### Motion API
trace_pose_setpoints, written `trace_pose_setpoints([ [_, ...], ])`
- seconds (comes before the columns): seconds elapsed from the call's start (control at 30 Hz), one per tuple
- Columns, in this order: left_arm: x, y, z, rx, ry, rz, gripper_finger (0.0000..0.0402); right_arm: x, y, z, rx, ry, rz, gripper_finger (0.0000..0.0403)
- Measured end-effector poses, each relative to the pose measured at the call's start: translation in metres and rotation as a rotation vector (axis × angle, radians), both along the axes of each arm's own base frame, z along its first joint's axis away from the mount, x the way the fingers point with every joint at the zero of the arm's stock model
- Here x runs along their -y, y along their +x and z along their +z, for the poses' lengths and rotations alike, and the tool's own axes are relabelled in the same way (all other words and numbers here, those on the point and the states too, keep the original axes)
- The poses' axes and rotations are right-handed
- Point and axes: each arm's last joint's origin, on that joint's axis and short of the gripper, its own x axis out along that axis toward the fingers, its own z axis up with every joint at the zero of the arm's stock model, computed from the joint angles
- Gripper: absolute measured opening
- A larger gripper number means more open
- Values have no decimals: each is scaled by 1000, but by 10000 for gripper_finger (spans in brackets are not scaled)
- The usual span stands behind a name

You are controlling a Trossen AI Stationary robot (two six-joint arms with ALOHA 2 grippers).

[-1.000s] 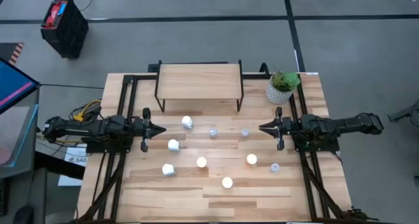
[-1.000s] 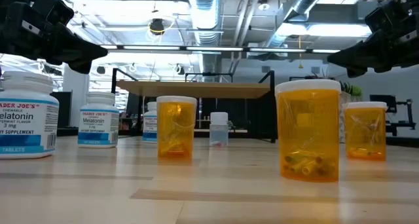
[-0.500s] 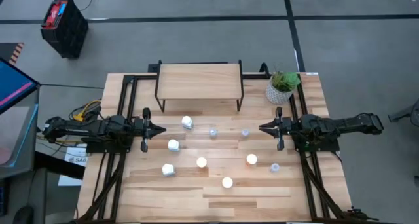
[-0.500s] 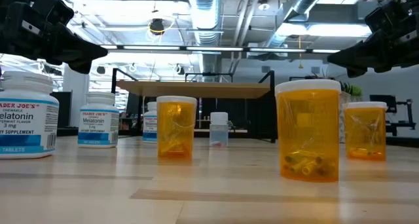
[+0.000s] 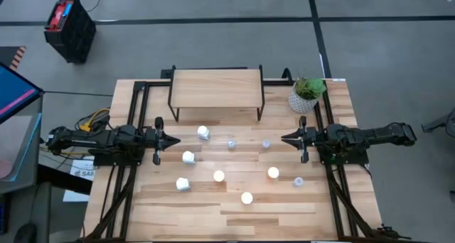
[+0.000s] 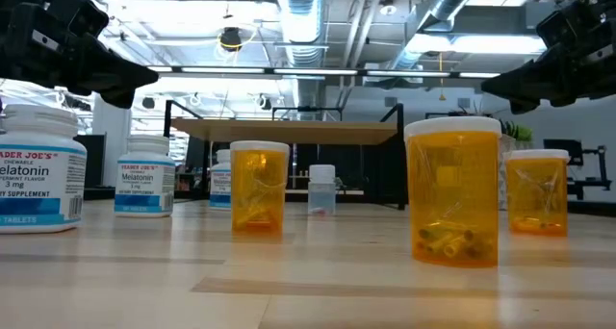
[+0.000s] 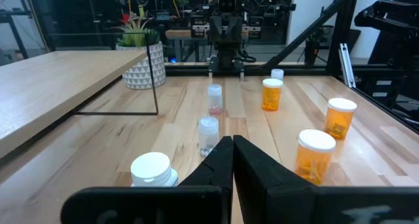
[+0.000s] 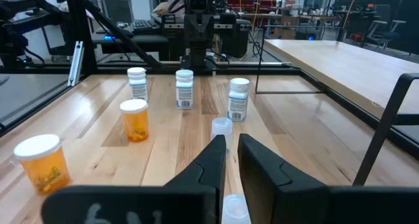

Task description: Pick and place medicine bottles onto shelf by color

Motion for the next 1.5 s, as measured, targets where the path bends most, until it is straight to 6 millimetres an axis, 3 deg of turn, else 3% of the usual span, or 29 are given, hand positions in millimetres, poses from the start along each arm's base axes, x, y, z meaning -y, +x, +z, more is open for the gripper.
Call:
trace_pose_setpoints([
  [0.13,0,0,0,0,0,0,0,0,0,0,-1,-18,1,65],
  [0.43,0,0,0,0,0,0,0,0,0,0,-19,-264,20,65],
  [0.63,0,0,0,0,57,11,0,0,0,1,-8,-175,12,65],
  [0.93,0,0,0,8,-106,21,0,0,0,6,47,-126,6,65],
  [1.13,-1,0,1,14,-113,55,0,0,-2,31,293,-109,-9,65],
  [1.27,-1,0,1,14,-95,59,0,0,-6,58,337,-41,-5,65],
  [1.5,-2,0,1,11,-48,57,0,-2,4,101,42,-51,44,80],
])
